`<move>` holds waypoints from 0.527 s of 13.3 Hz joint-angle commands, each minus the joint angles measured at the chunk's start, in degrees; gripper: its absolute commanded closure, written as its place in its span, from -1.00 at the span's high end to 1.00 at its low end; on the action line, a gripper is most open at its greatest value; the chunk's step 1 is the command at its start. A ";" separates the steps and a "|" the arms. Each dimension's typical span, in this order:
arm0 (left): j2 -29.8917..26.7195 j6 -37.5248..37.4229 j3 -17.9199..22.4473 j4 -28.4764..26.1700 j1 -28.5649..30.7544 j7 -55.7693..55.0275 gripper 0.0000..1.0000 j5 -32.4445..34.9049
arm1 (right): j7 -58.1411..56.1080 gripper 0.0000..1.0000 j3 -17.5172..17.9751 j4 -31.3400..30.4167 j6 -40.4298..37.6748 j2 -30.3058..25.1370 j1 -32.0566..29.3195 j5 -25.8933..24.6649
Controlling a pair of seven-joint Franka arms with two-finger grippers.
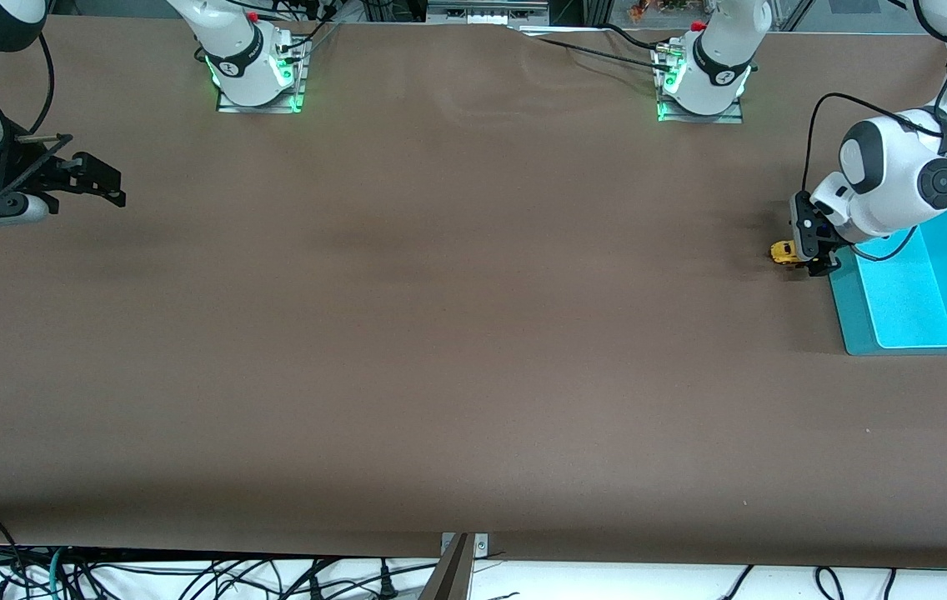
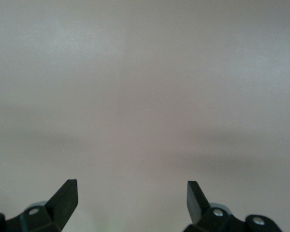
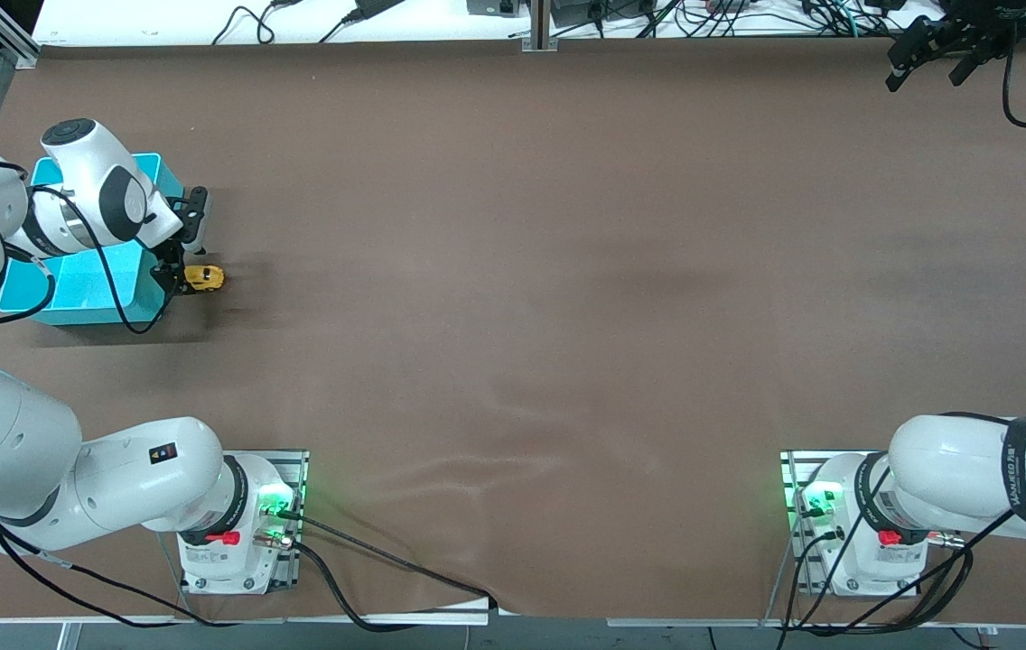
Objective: Wind and store yellow beetle car
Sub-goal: 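Lift the car with the left gripper and carry it over the bin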
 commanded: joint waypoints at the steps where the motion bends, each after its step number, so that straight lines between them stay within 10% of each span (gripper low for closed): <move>1: 0.95 1.83 -0.19 0.36 0.53 0.70 1.00 2.90 | 0.15 1.00 -0.12 1.96 -1.62 0.72 0.17 -0.73; 5: 3.68 5.53 -0.19 0.45 1.92 0.70 1.00 3.79 | 0.15 1.00 -0.12 2.05 -1.79 0.72 0.17 -0.73; 7: 4.21 7.37 -0.19 0.37 3.07 0.70 0.21 4.58 | 0.06 1.00 -0.12 2.05 -1.79 0.72 0.17 -0.73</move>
